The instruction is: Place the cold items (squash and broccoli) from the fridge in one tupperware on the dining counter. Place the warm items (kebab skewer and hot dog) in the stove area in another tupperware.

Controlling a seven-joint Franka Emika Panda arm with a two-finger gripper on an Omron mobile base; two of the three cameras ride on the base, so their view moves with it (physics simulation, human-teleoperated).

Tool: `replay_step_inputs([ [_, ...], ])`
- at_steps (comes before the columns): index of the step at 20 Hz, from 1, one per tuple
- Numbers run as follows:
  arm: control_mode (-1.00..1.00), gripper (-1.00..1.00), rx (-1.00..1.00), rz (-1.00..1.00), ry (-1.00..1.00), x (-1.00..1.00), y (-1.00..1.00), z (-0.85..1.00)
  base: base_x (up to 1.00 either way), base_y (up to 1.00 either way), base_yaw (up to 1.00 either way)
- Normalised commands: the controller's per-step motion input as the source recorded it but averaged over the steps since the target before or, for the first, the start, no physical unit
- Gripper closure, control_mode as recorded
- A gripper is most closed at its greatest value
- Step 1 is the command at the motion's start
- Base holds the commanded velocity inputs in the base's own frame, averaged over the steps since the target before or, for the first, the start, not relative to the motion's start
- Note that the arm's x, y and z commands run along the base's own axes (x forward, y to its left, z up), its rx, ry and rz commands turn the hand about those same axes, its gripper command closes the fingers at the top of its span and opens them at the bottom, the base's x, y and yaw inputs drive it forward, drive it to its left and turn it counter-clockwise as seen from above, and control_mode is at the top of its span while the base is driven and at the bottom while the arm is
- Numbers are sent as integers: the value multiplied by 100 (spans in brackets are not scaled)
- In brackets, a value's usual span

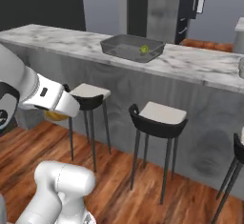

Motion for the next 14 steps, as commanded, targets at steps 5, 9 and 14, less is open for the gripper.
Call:
replay_step_inputs([
  [5, 100, 100, 0, 0, 0, 0, 0, 0, 85, 70, -33],
  [9, 100, 100, 0, 0, 0, 0, 0, 0, 83, 50, -35],
  [14, 100, 100, 0, 0, 0, 0, 0, 0, 71, 26, -35],
])
